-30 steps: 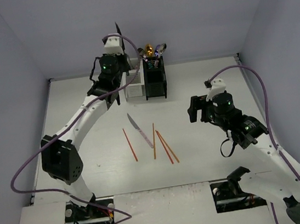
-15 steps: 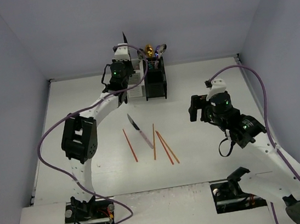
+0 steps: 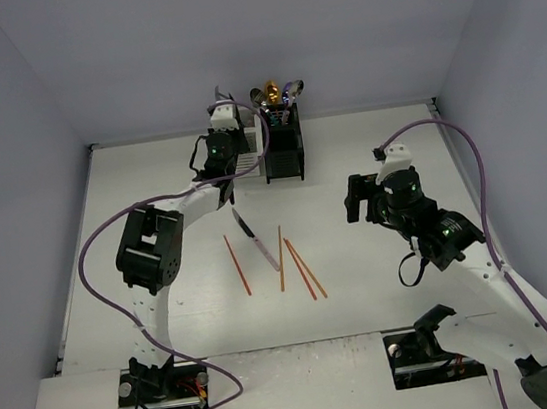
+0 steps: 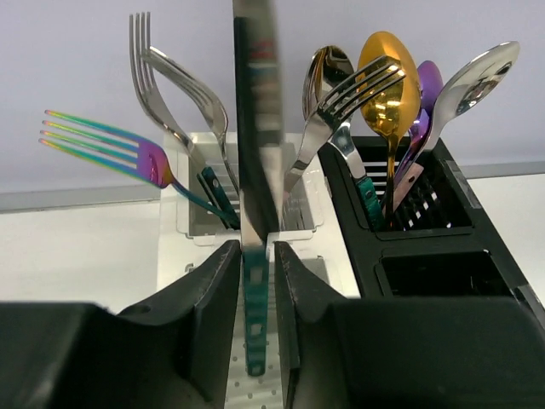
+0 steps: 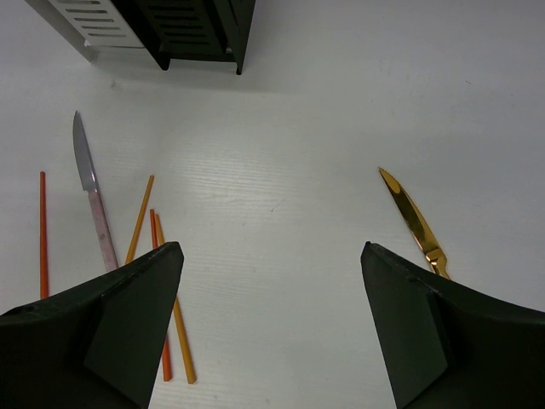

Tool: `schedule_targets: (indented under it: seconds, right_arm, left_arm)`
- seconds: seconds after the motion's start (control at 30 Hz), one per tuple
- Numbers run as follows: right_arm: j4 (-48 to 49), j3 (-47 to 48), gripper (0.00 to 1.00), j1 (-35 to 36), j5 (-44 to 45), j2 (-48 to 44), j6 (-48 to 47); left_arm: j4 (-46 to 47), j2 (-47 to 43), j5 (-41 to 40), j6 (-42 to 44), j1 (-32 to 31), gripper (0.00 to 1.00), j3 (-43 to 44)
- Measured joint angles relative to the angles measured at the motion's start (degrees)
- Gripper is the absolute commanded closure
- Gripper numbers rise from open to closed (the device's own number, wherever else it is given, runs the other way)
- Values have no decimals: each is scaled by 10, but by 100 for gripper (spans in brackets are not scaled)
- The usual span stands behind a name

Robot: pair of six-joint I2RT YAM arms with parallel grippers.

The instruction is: Sort the eating utensils into containers

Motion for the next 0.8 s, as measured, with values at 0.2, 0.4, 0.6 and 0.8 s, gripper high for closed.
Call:
schedule_targets:
  seconds: [0.2, 0.4, 0.6, 0.8]
  right_arm:
    - [-1, -10, 17, 0, -6, -11, -7]
    - [-5, -12, 16, 0, -17, -27, -13]
    - [-11, -12, 16, -1, -26, -40, -22]
    - [-30, -12, 15, -1, -35, -59, -22]
  left_arm:
    - [11, -16, -11, -1, -5, 52, -24]
    - [-32, -105, -74, -4, -33, 24, -86]
    - [-206, -233, -146, -79, -91, 22, -91]
    - [-450, -286, -154, -232, -111, 22, -51]
